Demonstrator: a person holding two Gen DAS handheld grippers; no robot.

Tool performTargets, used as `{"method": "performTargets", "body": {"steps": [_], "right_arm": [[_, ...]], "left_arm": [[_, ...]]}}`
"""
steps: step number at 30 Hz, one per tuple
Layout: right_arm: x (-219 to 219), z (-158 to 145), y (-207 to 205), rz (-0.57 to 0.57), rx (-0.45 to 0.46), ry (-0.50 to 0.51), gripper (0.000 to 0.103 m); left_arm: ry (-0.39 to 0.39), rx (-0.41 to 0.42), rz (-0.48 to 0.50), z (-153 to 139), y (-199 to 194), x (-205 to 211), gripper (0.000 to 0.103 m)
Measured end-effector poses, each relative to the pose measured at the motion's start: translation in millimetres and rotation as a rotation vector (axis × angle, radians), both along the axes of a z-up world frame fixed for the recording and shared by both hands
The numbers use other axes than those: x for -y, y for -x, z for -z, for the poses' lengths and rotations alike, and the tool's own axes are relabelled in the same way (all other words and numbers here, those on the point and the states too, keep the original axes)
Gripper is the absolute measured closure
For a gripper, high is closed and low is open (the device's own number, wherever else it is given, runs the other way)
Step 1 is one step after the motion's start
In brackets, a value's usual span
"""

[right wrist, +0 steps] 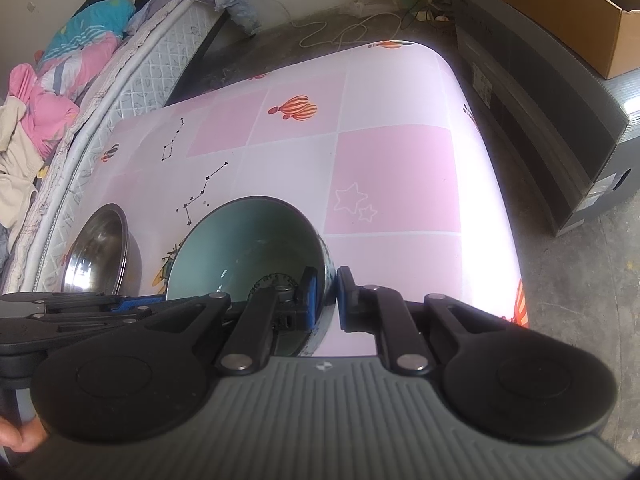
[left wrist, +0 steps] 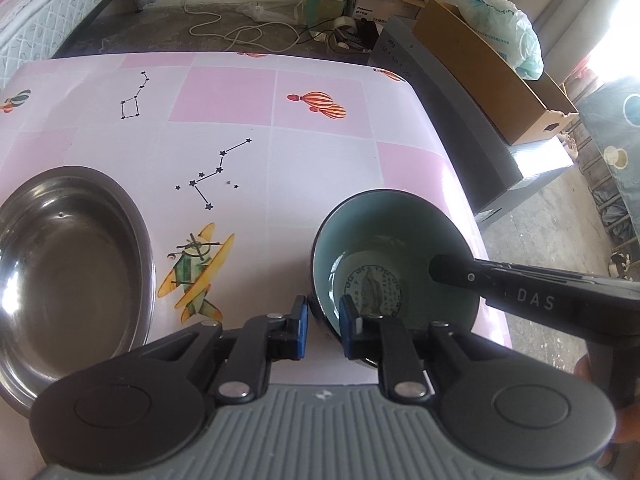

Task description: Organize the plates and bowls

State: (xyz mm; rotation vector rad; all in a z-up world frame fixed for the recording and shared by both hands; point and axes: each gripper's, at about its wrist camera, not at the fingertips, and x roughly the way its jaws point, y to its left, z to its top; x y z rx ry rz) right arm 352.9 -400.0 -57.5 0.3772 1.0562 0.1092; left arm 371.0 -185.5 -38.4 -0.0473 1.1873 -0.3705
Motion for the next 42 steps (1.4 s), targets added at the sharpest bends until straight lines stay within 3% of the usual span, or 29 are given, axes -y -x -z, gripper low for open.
{"method": "performTargets", "body": {"steps": [13, 42], "right_arm": [[-11.1, -2.1, 17.1, -0.038, -0.018, -0.008, 0.094], [-17.9, 14.1, 15.3, -0.023, -0.031, 0.016, 0.093]], "left_arm": [[0.03, -0.015, 0.023, -4.9, 16.0, -18.7, 0.088], [-0.012, -0.025, 0.006, 14.2, 12.1, -3.7, 0.086]]}}
